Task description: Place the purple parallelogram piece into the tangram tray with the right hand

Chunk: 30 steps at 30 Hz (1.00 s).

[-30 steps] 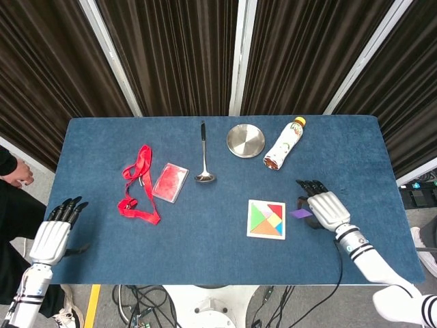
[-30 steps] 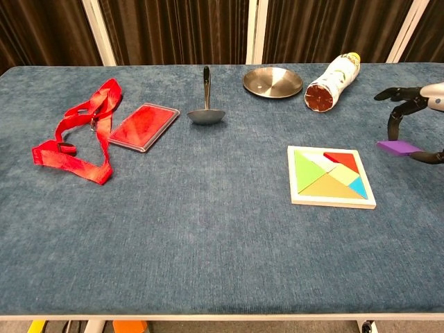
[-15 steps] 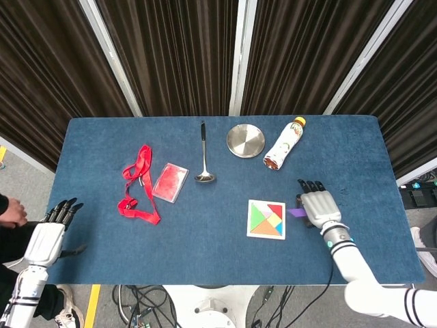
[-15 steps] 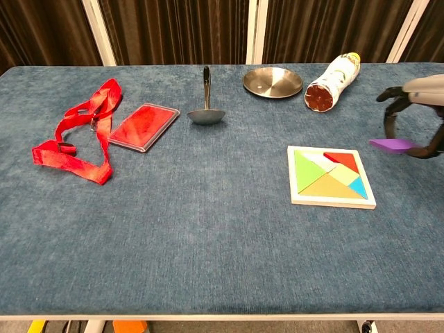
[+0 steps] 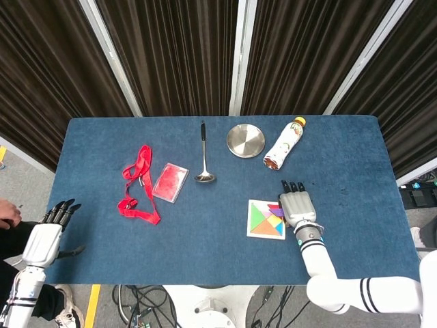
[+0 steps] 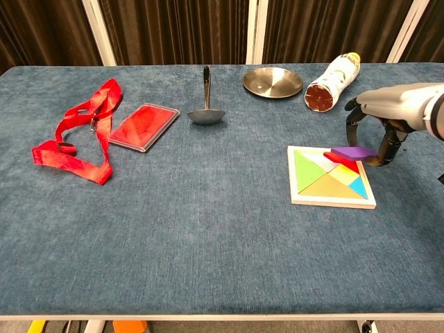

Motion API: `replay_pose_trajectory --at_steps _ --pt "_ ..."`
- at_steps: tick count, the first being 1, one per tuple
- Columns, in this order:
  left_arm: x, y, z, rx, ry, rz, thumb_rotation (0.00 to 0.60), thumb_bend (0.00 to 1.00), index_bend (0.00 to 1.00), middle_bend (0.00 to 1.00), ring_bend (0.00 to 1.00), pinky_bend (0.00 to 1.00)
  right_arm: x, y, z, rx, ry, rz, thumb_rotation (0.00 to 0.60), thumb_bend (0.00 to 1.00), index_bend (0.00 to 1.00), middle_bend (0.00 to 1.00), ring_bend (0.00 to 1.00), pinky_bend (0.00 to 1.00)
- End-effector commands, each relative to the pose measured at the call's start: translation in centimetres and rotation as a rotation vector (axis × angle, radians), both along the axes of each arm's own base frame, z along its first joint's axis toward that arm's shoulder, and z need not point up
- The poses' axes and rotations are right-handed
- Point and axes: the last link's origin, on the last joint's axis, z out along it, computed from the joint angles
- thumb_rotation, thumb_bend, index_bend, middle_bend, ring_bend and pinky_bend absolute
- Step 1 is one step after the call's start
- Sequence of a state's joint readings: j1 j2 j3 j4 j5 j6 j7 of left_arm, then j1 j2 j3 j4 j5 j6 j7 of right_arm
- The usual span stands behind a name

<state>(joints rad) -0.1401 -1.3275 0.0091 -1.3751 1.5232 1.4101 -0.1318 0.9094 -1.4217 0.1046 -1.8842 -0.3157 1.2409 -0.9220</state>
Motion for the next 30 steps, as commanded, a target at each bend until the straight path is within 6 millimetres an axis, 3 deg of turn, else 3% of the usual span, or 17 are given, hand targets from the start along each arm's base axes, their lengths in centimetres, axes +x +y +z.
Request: replay_pose_trajectory --at_steps 1,12,30 --pt "-0.1 0.0 -0.1 -0.004 -0.004 0.004 0.6 0.06 0.12 0.04 0.0 0.15 0.4 -0.4 -0.8 -0.024 0.01 -0.019 0.6 0.26 0.57 0.0 0.0 0.0" --pt "-0.5 0.0 -0.2 -0.011 -0.014 0.006 0.6 0.06 0.12 0.04 0.0 0.15 2.3 -1.1 -2.6 -0.065 0.002 -0.033 0.6 0.26 0.57 0.0 0.0 0.0" --pt "-1.1 0.0 0.3 -0.002 -0.023 0.01 0.6 0.06 0.12 0.04 0.0 0.15 3.0 -1.4 -4.2 -0.099 -0.009 -0.084 0.6 0.25 0.57 0.0 0.0 0.0"
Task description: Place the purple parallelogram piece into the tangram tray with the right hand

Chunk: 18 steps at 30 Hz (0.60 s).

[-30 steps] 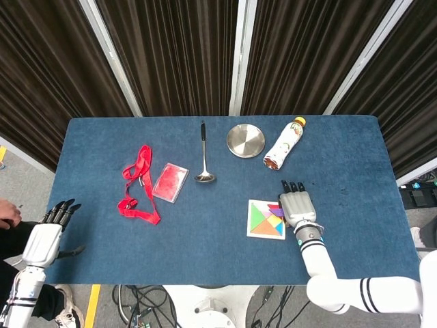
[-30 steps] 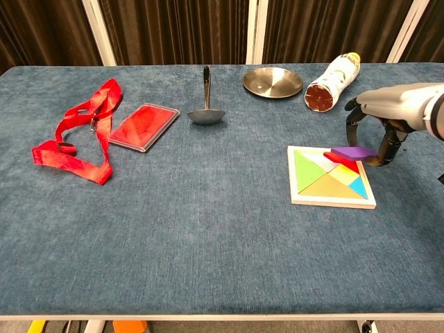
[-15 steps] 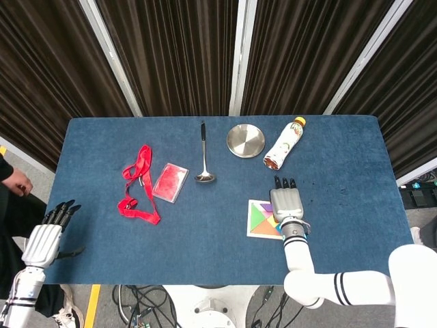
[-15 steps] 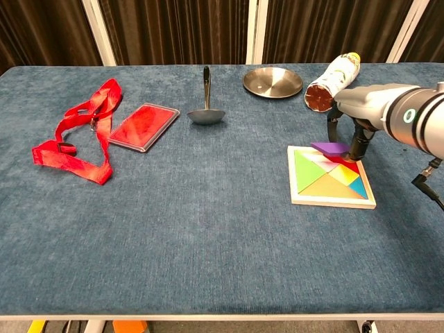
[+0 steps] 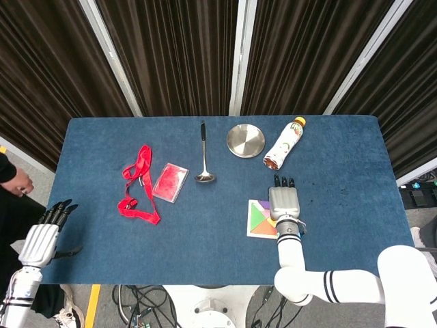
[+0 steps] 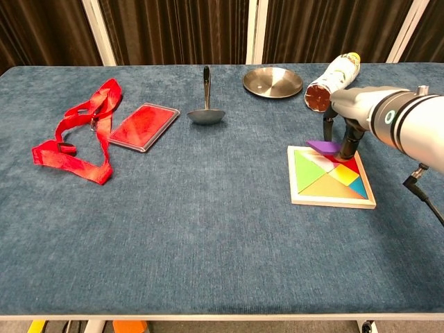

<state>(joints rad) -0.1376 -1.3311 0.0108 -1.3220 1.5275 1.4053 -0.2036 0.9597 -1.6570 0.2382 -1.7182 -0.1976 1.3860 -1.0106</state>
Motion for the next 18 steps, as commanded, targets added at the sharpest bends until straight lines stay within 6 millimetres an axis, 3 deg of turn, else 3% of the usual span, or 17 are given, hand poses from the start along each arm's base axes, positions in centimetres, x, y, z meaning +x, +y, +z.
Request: replay_pose_trajectory --at_steps 1,18 --pt "-0.1 0.0 0.0 0.001 -0.002 0.0 0.6 0.06 0.12 0.04 0.0 0.15 0.1 0.2 -0.3 0.003 0.002 0.0 0.6 0.25 0.57 0.0 0.0 0.0" --pt "-0.3 -0.1 0.2 0.009 -0.004 0.002 0.6 0.06 0.12 0.04 0.0 0.15 0.5 0.2 -1.5 0.01 -0.016 -0.001 0.6 0.25 0.56 0.0 0.0 0.0"
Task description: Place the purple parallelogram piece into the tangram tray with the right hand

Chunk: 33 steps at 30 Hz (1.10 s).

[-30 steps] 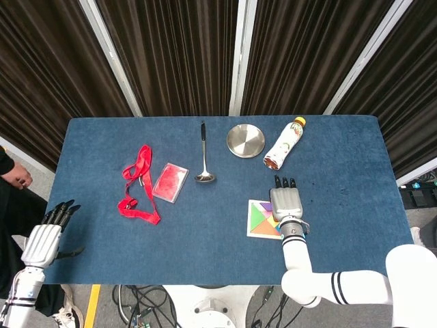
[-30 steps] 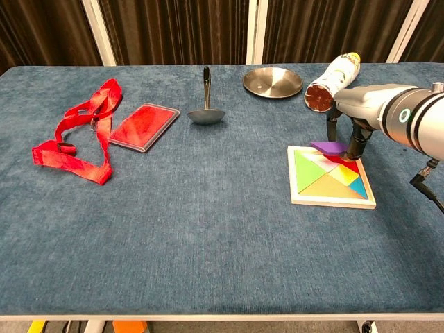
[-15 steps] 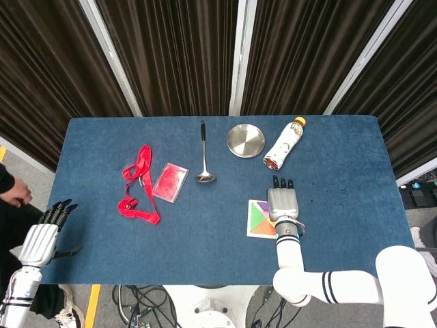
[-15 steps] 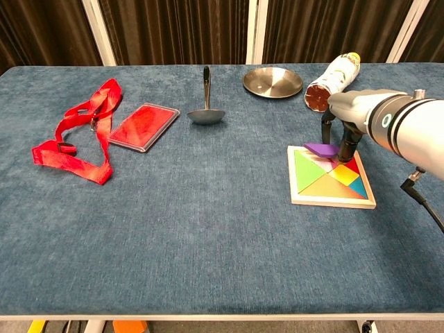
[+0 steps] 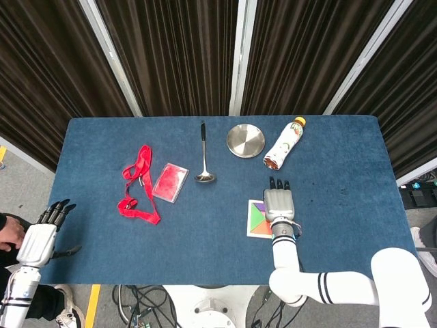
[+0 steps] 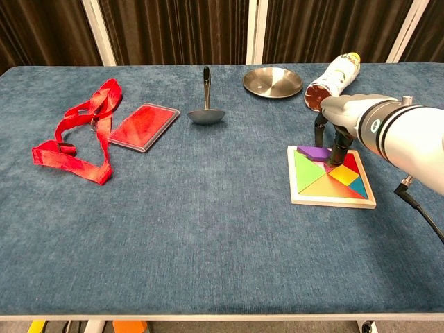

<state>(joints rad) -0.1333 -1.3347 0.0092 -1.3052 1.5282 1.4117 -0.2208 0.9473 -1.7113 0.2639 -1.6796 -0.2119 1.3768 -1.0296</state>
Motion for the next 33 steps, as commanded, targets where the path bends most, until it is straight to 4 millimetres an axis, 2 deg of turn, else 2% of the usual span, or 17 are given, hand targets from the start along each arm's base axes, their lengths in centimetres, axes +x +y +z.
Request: replay_pose_trajectory --at_steps 1,4,9,13,18,27,33 --pt "0.0 0.0 0.0 0.0 0.0 0.001 0.6 0.06 0.12 0.04 0.0 0.15 0.0 0.0 -0.2 0.003 0.002 0.002 0.6 0.25 0.55 0.0 0.0 0.0" --pt "-0.1 0.0 0.0 -0.001 0.001 0.002 0.6 0.06 0.12 0.04 0.0 0.15 0.0 0.1 -0.2 0.005 0.003 0.002 0.6 0.24 0.43 0.0 0.0 0.0" --pt "-0.1 0.0 -0.1 -0.004 0.002 0.002 0.6 0.06 0.12 0.04 0.0 0.15 0.1 0.0 -0.1 -0.004 -0.01 0.005 0.6 0.24 0.13 0.0 0.0 0.0" --pt "0.0 0.0 -0.1 -0.004 0.001 0.0 0.6 0.06 0.12 0.04 0.0 0.15 0.1 -0.2 0.2 -0.007 -0.018 0.007 0.6 0.23 0.04 0.0 0.0 0.0" --pt "0.0 0.0 -0.2 -0.006 0.002 -0.001 0.6 0.06 0.12 0.04 0.0 0.15 0.0 -0.2 0.5 -0.009 -0.02 0.011 0.6 0.23 0.0 0.0 0.0 0.0" --pt "0.2 0.1 -0.3 -0.007 0.006 -0.007 0.6 0.06 0.12 0.04 0.0 0.15 0.3 -0.3 2.0 -0.037 -0.084 0.062 0.6 0.23 0.0 0.0 0.0 0.0" --pt "0.4 0.1 -0.4 -0.009 0.009 -0.008 0.6 0.06 0.12 0.04 0.0 0.15 0.2 -0.4 1.9 -0.025 -0.084 0.095 0.6 0.22 0.0 0.0 0.0 0.0"
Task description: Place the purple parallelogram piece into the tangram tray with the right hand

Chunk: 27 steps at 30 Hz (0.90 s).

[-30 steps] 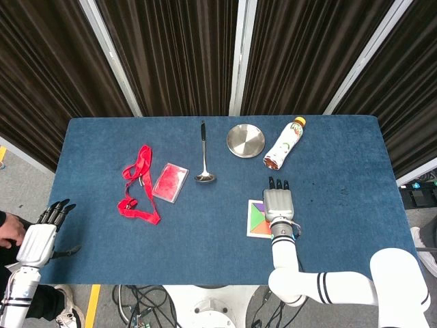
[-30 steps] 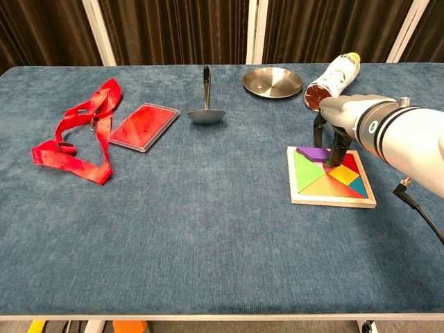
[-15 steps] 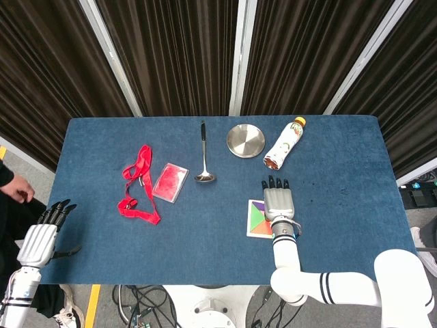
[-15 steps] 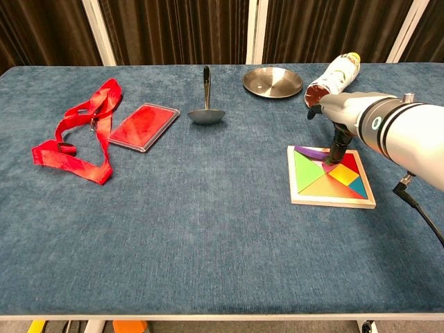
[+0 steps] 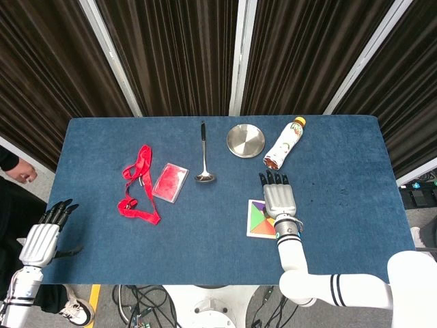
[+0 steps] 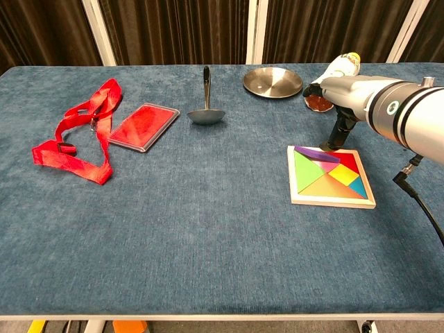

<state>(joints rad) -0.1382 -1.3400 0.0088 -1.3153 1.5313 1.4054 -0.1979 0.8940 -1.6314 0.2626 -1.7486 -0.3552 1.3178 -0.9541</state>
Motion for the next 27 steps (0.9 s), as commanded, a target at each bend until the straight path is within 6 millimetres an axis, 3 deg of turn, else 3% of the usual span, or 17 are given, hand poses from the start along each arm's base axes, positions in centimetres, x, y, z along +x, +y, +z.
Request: replay_pose_trajectory --at_steps 1,27 --pt "0.1 0.0 0.0 -0.001 0.002 -0.001 0.6 0.06 0.12 0.04 0.0 0.15 -0.1 -0.1 -0.2 0.002 -0.002 0.003 0.6 0.22 0.0 0.0 0.0 0.0" --pt "0.1 0.1 0.2 -0.002 0.013 0.005 0.6 0.06 0.12 0.04 0.0 0.15 -1.6 0.0 -1.0 0.037 -0.001 -0.012 0.6 0.22 0.0 0.0 0.0 0.0"
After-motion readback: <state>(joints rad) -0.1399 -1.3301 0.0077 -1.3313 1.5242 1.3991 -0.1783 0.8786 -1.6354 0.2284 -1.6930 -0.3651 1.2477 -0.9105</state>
